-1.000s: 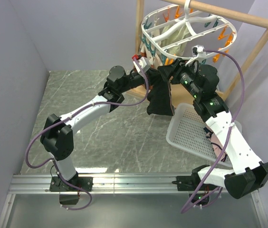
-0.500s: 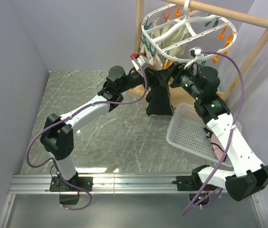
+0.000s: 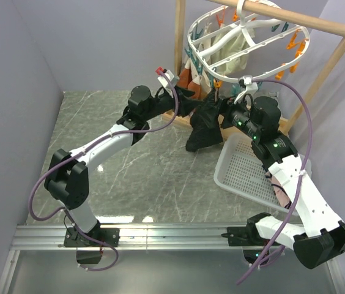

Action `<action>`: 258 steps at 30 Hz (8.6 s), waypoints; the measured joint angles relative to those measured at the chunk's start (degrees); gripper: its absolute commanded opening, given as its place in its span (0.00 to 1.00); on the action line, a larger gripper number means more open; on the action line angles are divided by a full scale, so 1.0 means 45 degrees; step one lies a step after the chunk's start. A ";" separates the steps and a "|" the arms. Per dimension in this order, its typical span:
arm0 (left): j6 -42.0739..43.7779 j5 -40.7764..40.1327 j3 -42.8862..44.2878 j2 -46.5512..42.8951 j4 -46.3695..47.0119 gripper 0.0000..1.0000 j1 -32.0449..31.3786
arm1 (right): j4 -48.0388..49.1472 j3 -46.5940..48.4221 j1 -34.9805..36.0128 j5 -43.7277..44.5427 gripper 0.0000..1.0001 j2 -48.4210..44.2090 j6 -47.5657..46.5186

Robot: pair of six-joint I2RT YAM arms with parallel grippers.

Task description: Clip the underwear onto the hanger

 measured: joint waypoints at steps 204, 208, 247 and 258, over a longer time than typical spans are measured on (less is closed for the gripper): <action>2.2178 -0.7106 1.0112 0.6494 -1.8826 0.70 -0.4527 | -0.1307 0.3823 -0.3269 -0.2016 0.00 0.1224 -0.1647; 2.2314 -0.7713 1.0117 0.6926 -1.8846 0.44 -0.4527 | -0.1307 0.3823 -0.3269 -0.2011 0.00 0.1219 -0.1647; 2.0682 -0.3434 0.8699 0.3609 -1.7923 0.00 -0.3327 | -0.1297 0.3808 -0.3245 -0.1802 0.00 0.1219 -0.1438; 1.7374 -0.0597 0.9068 0.2793 -1.6903 0.00 -0.2569 | -0.1229 0.3701 -0.3245 -0.1758 0.00 0.1219 -0.1073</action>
